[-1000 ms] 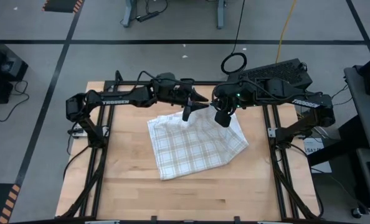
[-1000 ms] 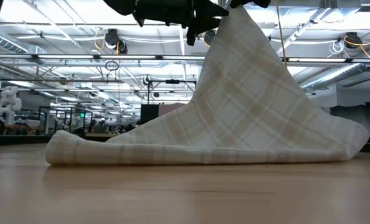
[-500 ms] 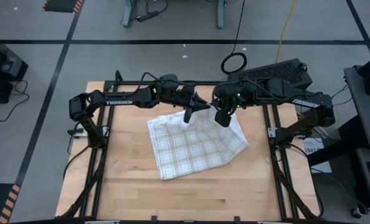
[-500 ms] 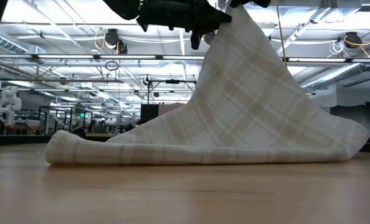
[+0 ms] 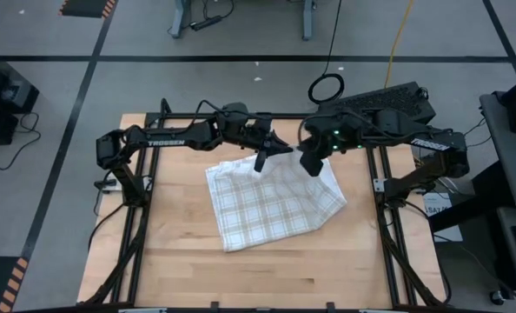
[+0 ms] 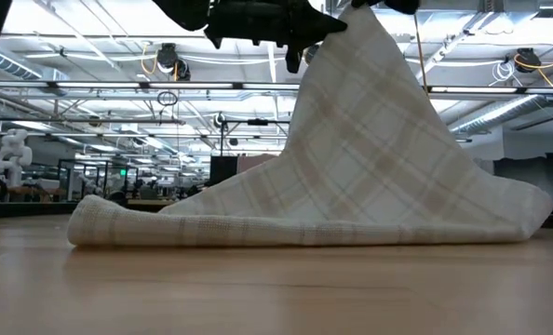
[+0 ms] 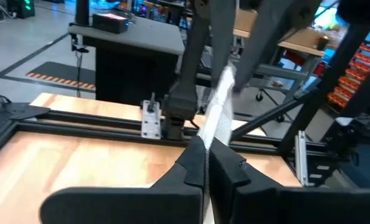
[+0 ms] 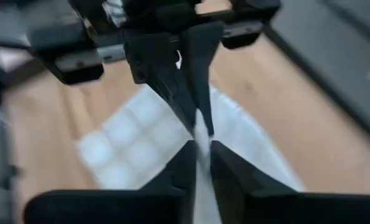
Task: Roll towel
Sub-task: Roll the towel
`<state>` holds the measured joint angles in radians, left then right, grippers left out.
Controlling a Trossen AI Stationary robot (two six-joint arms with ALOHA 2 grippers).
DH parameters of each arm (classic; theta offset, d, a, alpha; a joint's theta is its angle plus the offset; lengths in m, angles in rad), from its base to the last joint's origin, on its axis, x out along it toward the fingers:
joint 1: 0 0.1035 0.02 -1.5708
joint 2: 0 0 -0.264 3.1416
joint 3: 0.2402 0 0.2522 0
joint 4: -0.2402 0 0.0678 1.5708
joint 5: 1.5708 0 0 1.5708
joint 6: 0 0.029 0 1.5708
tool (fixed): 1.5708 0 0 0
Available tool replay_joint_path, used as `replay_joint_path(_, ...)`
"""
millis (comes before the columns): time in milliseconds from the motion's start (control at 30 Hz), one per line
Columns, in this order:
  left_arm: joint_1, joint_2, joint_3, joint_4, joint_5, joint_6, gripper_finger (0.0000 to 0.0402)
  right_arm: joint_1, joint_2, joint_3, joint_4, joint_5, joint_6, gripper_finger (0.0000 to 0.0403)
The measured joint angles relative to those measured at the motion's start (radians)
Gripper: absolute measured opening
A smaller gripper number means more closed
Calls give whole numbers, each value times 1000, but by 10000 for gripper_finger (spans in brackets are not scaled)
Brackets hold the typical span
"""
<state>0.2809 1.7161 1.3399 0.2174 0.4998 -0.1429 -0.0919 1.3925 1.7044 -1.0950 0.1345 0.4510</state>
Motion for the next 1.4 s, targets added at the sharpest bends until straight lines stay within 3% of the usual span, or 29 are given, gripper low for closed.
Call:
replay_joint_path(167, -16, 0, -1, -20, 5, 1, 3, -11, -75, 0, -112, -27, 273, 104)
replay_joint_path(333, -22, -7, -1, -13, 15, -5, 2, -69, -98, -1, -273, 11, 289, 140)
replay_joint_path(433, -28, -19, -1, 18, 27, 3, 1, -166, -89, -54, -308, 72, 222, 145)
replay_joint_path(500, -31, -34, -1, 16, 30, 21, 1, -262, -85, -138, -254, 52, 208, 144)
replay_joint_path(700, -35, -35, -1, 17, 33, 46, 1, -568, -84, -516, 169, -368, 150, 142)
replay_joint_path(833, -35, -35, -1, 2, 31, 46, 4, -673, -81, -762, 424, -517, 235, 148)
replay_joint_path(1033, -35, -34, -1, 0, 23, 44, 6, -723, -82, -962, 523, -501, 322, 165)
replay_joint_path(1300, -35, -34, -1, -24, 20, 44, 7, -728, -83, -1019, 577, -372, 310, 175)
replay_joint_path(1400, -35, -34, -1, -25, 20, 44, 8, -734, -70, -1047, 607, -373, 311, 173)
